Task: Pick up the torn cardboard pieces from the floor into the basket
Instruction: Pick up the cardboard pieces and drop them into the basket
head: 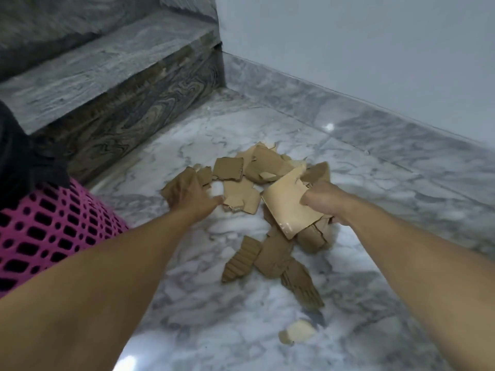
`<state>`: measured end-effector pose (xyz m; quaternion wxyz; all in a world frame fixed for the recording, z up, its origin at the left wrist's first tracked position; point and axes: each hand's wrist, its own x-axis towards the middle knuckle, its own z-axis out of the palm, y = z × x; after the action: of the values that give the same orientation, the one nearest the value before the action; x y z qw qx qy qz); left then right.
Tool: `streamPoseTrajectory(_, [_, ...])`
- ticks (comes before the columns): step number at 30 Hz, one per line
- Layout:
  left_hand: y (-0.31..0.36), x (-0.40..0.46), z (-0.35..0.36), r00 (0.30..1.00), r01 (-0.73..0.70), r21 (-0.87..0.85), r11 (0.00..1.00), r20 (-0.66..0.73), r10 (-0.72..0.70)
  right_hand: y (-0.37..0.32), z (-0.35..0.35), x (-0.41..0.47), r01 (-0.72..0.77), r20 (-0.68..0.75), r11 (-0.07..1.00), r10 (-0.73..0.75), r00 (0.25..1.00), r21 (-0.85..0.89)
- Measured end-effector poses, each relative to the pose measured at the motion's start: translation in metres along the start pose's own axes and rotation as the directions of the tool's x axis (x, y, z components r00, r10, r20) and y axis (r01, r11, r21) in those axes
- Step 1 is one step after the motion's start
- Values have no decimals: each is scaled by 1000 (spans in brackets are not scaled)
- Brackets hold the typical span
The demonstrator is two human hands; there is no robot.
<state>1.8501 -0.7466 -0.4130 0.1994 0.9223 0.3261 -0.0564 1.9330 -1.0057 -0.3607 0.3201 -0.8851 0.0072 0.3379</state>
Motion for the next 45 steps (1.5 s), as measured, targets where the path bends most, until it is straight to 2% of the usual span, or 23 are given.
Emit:
streamPoseTrajectory(2, [-9, 17, -7, 989, 143, -36, 989, 38, -141, -4, 8, 6, 4, -16, 996, -5, 1000, -86])
streamPoseTrajectory(4, [-14, 28, -12, 971, 223, -37, 974, 97, -219, -8, 16, 8, -8, -22, 992, 5, 1000, -125])
streamPoseTrajectory(6, [-9, 32, -11, 968, 216, 8, 976, 126, -216, -10, 25, 9, 13, -21, 988, -17, 1000, -154])
streamPoseTrajectory(9, [13, 27, -4, 964, 226, -15, 974, 149, -222, -10, 37, 12, 53, -53, 972, -67, 996, -228])
streamPoseTrajectory(14, [51, 6, 14, 975, 102, 87, 991, 188, -117, -10, 42, 13, 58, -104, 971, -84, 991, -234])
streamPoseTrajectory(18, [66, -4, 22, 991, 27, 15, 1000, 134, -29, -2, 36, 10, 63, -89, 973, -84, 992, -224])
streamPoseTrajectory(22, [77, -11, 23, 963, -98, -4, 995, 254, 95, 13, 27, 5, 21, -52, 983, -31, 998, -182])
streamPoseTrajectory(24, [86, -10, 21, 952, -61, -53, 997, 297, 74, 23, 20, 3, 7, -53, 982, -17, 998, -187])
streamPoseTrajectory(26, [94, -6, 20, 956, 52, -134, 990, 292, -11, 33, 11, 1, 5, -53, 981, -16, 998, -196])
streamPoseTrajectory(28, [98, -6, 22, 966, 86, -78, 993, 249, -64, 41, 5, 1, 2, -50, 978, -12, 999, -209])
streamPoseTrajectory(32, [103, -6, 32, 975, 71, 40, 997, 208, -77, 53, -1, 5, -7, -59, 978, -6, 998, -208])
streamPoseTrajectory(35, [114, -5, 33, 975, 39, 20, 999, 217, -42, 57, 2, 9, -20, -78, 985, 6, 997, -173])
streamPoseTrajectory(40, [118, -3, 30, 947, 3, -140, 990, 319, 42, 59, 2, 11, -9, -69, 985, -3, 998, -170])
streamPoseTrajectory(45, [113, -15, 20, 904, 4, -331, 944, 404, 138, 67, 0, 9, -16, -66, 999, 14, 998, -32])
